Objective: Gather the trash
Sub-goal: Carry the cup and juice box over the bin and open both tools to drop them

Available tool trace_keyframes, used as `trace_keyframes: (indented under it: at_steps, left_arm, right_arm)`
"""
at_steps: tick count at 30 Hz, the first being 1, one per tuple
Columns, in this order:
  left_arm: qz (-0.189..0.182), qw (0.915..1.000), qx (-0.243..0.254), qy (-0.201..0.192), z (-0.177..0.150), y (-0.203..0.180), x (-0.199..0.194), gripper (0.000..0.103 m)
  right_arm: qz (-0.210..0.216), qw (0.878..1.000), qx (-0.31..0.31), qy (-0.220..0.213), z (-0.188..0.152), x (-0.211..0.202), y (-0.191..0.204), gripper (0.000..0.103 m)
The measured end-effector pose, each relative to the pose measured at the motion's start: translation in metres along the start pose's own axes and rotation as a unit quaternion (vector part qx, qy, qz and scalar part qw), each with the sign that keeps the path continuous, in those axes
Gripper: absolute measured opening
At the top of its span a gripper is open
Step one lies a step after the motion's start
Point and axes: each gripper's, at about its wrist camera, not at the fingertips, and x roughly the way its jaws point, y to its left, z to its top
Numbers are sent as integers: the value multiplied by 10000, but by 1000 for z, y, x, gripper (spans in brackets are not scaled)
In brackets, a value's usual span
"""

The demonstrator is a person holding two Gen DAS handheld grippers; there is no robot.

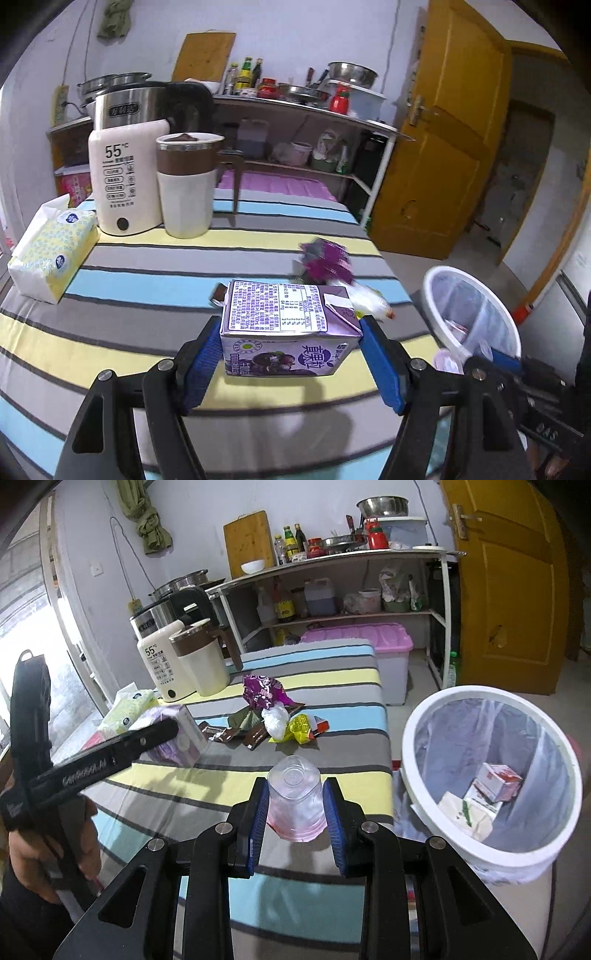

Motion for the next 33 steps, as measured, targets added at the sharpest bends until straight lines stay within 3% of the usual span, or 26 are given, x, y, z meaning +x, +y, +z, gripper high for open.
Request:
trace_keyframes:
  at_steps: [16,33]
  left_arm:
    - [-569,9973,455,39,-13,-58,-20,73]
    - [-1223,9870,1029,154,1,-136,17,73]
  right_arm:
    - [-319,9991,152,-238,-10,-42,-27,31]
    - [-993,9921,613,-450,-10,-66,-93,31]
